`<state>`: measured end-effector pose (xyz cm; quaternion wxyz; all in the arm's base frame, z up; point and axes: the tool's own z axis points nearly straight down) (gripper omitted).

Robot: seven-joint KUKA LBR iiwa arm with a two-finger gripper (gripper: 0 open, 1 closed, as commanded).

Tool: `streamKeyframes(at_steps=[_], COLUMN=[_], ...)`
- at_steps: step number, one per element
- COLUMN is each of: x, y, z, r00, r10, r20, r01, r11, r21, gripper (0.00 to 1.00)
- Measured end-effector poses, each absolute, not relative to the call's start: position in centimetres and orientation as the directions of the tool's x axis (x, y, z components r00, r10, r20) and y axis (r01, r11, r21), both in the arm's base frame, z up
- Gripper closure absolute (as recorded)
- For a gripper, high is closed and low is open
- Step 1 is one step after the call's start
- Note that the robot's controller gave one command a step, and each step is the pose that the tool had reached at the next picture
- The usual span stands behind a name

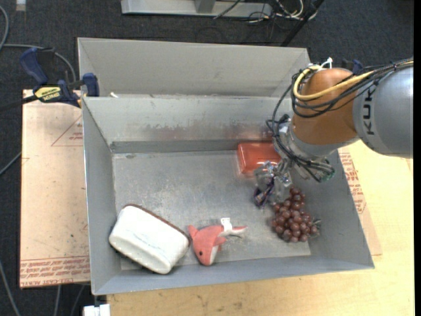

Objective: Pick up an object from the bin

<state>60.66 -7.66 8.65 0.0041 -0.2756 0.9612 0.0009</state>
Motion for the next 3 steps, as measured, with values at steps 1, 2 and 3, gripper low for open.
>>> streamKeyframes(at_steps=[1,2,3], x=[60.7,60.5,60.7], y=[-7.7,-7.7,-7.9], z=[8.6,8.9,13.6], r00=[-0.848,-0.848,-0.837], r10=[-0.530,-0.530,-0.547], r20=[-0.008,-0.006,-0.011], r01=[-0.530,-0.530,-0.547], r11=[0.848,0.848,0.837], r21=[-0.001,0.001,-0.004], gripper=[1.00,1.00,1.00])
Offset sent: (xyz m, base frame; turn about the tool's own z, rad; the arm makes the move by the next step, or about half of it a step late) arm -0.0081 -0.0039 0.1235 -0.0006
